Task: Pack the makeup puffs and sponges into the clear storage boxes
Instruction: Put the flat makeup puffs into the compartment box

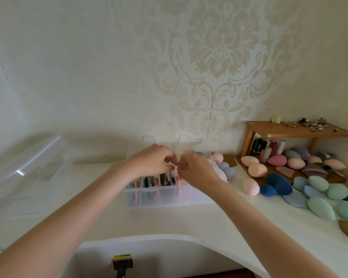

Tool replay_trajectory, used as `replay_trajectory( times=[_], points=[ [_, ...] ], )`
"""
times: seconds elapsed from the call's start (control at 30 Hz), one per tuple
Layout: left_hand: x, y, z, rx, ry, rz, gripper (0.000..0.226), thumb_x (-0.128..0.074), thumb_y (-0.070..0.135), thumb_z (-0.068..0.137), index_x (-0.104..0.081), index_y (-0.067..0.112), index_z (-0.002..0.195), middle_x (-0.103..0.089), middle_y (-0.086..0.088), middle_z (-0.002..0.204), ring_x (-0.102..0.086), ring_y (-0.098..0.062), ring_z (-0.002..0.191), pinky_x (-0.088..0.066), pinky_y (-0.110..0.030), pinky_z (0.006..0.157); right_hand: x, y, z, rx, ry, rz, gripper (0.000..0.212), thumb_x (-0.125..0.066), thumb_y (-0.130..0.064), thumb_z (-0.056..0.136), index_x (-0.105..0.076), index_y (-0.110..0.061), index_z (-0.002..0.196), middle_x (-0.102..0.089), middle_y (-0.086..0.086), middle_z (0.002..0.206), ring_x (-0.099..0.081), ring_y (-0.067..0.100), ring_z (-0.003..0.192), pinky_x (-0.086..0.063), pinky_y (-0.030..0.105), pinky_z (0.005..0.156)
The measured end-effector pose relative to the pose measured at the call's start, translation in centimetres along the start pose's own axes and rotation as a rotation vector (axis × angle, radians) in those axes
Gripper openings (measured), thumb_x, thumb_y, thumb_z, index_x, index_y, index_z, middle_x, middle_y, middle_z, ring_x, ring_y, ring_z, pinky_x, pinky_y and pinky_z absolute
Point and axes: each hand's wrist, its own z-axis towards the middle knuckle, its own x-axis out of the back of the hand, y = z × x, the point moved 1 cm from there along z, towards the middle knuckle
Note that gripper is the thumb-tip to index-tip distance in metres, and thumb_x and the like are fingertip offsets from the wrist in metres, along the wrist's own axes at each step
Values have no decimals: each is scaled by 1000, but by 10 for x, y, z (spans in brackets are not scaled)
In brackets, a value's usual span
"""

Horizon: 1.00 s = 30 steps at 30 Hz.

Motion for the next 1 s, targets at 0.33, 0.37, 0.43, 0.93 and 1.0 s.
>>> replay_trajectory(
  times=[0.33,0.37,0.43,0.93,1.0],
  points=[
    [-10,6,24,-27,-177,31,14,-64,25,83,-73,16,89,-63,16,80,-57,-5,74,-46,-23,64,63,74,40,-150,180,133,18,-51,-1,89,-68,-8,88,-68,6,86,-59,10,69,-44,13,61],
    [-9,7,26,-29,-184,36,14,-63,24,85,-72,15,90,-60,17,76,-53,-2,69,-41,-19,59,65,87,46,-185,190,56,19,-50,-2,91,-68,-3,93,-68,9,95,-62,17,80,-46,17,70],
    [-9,7,29,-33,-182,48,14,-62,22,86,-72,14,92,-58,15,75,-50,1,66,-36,-16,57,62,110,59,-271,125,-94,23,-47,-7,94,-65,2,104,-65,15,109,-62,27,99,-48,29,83],
    [-17,3,28,-25,-116,8,11,-65,20,84,-72,12,82,-66,9,78,-66,-11,83,-49,-23,74,50,142,74,-319,211,-155,13,-52,-5,88,-50,-12,77,-62,15,98,-56,28,85,-43,33,70],
    [-19,6,26,-27,-111,-10,11,-65,20,84,-73,12,81,-65,11,74,-66,-13,82,-49,-24,74,69,127,61,-225,311,-82,9,-53,-3,88,-48,-9,83,-56,9,87,-52,26,82,-40,30,67]
  ],
)
